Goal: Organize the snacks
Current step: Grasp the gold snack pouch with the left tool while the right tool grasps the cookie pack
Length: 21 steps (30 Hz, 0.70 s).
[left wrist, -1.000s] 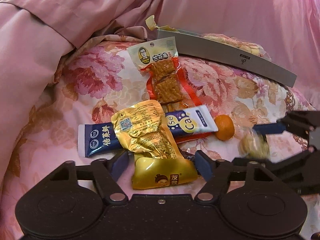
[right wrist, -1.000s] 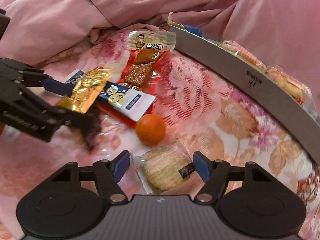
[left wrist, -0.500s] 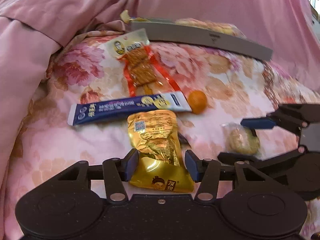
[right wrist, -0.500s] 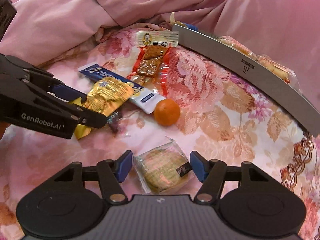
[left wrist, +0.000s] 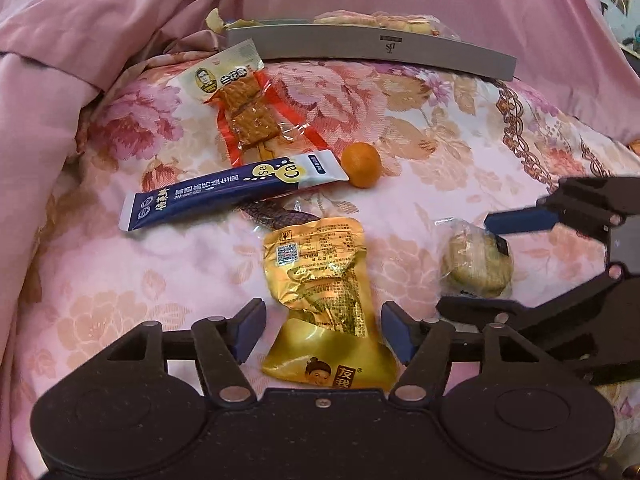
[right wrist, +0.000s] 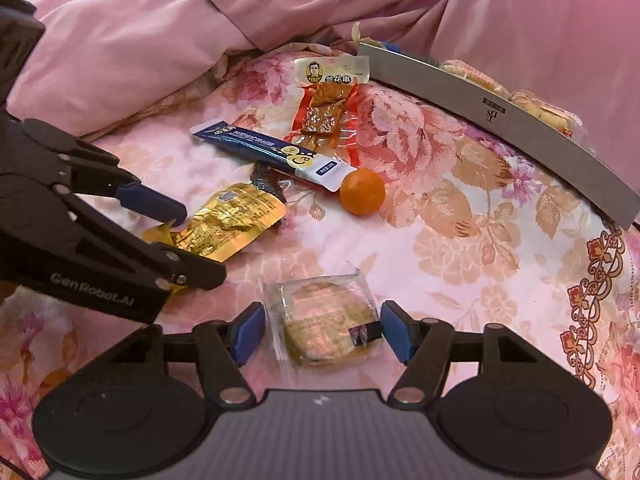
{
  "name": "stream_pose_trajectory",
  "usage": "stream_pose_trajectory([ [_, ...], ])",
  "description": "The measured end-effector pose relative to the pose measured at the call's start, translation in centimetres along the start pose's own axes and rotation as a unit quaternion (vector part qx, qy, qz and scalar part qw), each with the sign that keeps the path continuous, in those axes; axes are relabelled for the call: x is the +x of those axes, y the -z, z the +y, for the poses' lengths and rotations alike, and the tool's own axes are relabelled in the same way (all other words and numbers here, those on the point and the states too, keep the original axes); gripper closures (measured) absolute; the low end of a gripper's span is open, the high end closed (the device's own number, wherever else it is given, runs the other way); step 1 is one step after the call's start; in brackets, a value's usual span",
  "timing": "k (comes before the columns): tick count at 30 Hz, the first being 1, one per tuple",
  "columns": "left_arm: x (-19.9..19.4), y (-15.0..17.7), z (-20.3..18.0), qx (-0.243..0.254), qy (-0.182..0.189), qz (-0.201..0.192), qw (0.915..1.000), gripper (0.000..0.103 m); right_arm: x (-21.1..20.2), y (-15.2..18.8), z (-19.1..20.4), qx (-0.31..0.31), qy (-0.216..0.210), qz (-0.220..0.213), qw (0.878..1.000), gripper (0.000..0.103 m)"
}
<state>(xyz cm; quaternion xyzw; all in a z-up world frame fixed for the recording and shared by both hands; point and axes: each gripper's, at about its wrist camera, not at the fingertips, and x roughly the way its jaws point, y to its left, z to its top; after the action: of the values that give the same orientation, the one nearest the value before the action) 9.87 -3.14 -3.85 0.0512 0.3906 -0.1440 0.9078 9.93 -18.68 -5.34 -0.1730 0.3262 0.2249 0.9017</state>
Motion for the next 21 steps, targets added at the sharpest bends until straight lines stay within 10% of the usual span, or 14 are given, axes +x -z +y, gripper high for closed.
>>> stream_pose_trajectory([
  [14, 0.5, -0.1, -0.7, 0.035, -0.002, 0.006, 0.9994, 0.034, 0.8, 0.6, -1.8, 0.0, -0.034, -0.007, 0.999, 0.017],
  [21, 0.4, 0.0, -1.0, 0.044, 0.009, 0.006, 0.999, 0.049, 0.5, 0.8, -1.8, 0.013, -0.035, -0.017, 0.999, 0.03],
])
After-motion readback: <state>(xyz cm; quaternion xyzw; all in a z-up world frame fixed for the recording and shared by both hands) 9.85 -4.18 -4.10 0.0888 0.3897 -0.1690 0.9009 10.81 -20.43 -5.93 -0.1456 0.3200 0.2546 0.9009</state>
